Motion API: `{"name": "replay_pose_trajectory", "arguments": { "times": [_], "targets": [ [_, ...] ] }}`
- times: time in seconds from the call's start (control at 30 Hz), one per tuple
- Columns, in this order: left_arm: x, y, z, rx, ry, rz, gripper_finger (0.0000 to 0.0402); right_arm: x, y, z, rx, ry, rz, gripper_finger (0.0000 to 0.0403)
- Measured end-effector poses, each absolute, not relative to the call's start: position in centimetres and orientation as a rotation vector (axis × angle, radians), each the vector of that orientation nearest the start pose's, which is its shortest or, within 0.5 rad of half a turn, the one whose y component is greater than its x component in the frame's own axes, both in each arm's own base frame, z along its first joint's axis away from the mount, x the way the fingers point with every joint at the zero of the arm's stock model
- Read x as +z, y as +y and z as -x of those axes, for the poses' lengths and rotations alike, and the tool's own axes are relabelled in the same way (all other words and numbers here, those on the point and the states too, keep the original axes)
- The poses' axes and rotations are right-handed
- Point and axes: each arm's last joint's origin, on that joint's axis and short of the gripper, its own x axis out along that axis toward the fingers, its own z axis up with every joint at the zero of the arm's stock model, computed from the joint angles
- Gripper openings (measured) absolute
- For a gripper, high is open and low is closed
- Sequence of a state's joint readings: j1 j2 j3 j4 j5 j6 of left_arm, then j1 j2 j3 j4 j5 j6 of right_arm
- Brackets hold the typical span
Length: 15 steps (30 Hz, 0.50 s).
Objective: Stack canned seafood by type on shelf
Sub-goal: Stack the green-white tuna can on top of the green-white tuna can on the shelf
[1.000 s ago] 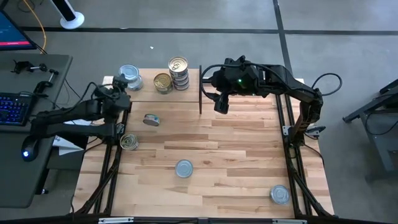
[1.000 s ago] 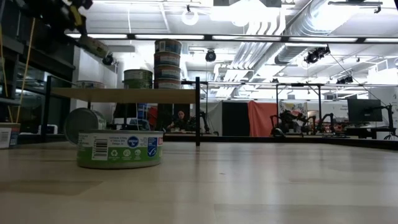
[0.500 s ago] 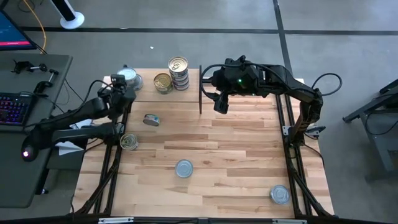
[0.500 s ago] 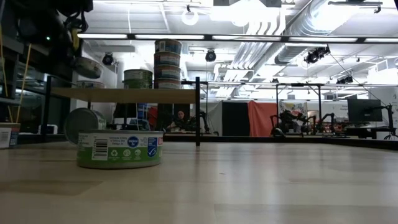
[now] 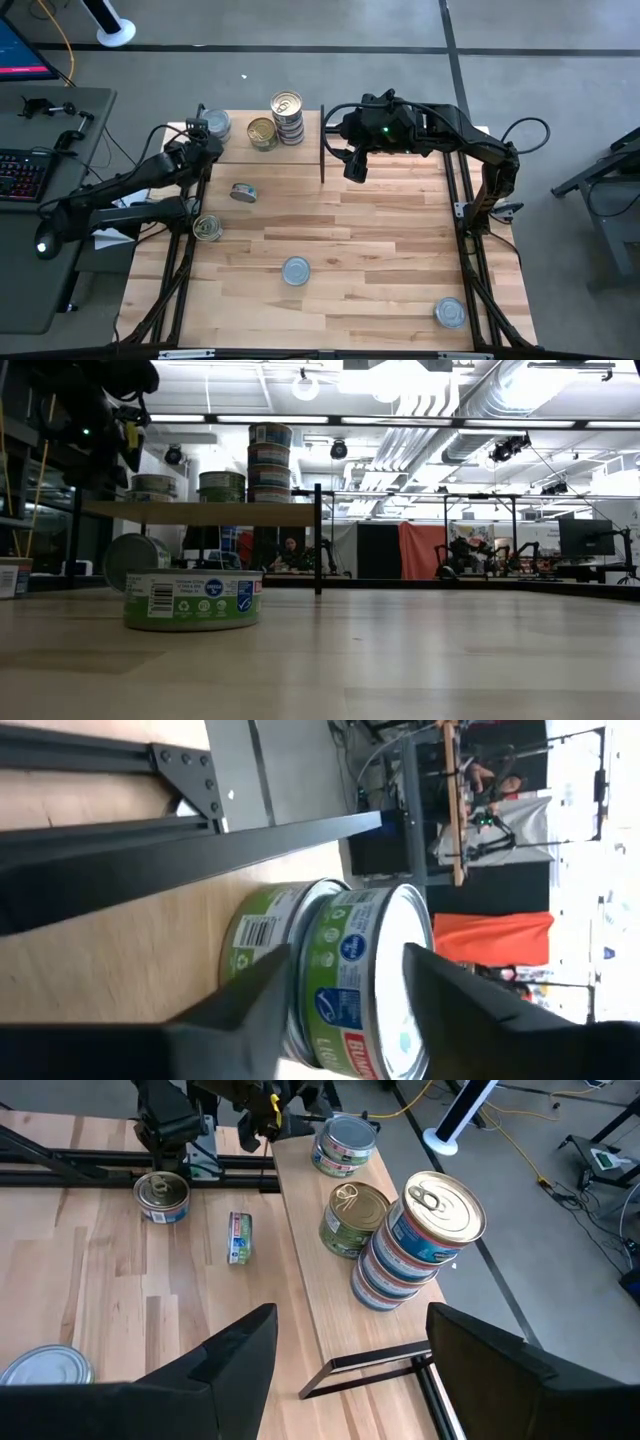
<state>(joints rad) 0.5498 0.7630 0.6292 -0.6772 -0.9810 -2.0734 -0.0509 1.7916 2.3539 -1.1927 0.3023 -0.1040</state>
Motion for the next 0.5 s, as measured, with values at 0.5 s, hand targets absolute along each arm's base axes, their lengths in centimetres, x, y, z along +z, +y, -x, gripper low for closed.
{"name": "replay_pose_trajectory", "arguments": {
  "times": [0.5],
  "targets": [
    [28.0, 8.6, -9.5, 1.435, -0.946, 1.319, 0.0262, 48.6, -2.5, -32.9, -0.309, 0.646, 0.179, 0.0248]
  ]
}}
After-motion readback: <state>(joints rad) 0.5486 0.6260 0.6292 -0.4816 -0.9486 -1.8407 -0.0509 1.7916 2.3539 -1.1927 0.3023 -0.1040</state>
